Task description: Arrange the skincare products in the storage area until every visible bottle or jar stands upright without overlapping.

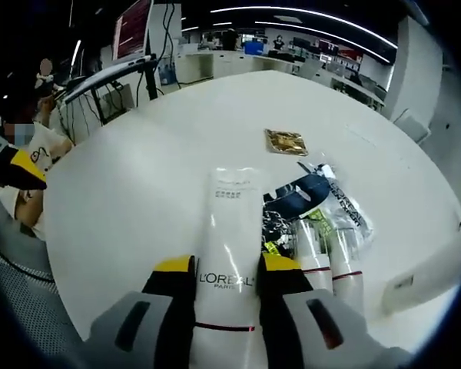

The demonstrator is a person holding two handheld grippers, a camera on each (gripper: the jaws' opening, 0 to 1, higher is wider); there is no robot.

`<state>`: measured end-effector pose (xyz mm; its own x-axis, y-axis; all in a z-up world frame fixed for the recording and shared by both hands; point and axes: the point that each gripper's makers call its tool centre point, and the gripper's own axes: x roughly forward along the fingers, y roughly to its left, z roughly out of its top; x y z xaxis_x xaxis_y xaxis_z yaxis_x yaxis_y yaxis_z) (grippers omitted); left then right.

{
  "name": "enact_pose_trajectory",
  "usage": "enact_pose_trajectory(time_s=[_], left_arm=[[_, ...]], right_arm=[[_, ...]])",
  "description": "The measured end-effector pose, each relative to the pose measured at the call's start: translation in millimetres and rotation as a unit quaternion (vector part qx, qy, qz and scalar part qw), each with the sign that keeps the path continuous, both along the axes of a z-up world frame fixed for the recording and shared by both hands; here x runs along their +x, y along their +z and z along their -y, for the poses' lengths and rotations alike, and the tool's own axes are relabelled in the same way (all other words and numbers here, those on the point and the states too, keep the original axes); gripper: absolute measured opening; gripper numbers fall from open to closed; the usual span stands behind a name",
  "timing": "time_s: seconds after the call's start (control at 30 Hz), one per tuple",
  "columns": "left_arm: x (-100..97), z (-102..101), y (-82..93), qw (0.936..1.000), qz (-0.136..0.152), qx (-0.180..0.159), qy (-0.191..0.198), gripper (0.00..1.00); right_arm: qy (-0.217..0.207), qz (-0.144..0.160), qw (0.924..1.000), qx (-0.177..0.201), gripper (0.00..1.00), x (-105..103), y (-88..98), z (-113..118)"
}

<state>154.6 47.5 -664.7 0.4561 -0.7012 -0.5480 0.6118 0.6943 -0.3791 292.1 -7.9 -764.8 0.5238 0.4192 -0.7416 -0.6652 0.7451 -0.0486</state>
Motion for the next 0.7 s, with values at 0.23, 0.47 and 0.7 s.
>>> enact_pose_trajectory(time_s=[0.23,0.47,0.7], left_arm=[[-1.8,-3.1,2.6,1.0000,0.002,0.005,0.004,0.95],[-3.6,-6.3,5.4,0.9998,0.003,0.006,0.016,0.95],[1.5,-5.4,11.3,0.9995,0.010,-0.003,0.030,0.94]], right_arm=[[0.006,-0.005,0.9998,0.020,0.29,-2.1,1.3,-0.7],[0.013,0.003,0.9994,0.032,0.29,-7.7,7.2,2.0],[0.015,0.017,0.9979,0.061,0.28,-11.0,22.2,1.0]])
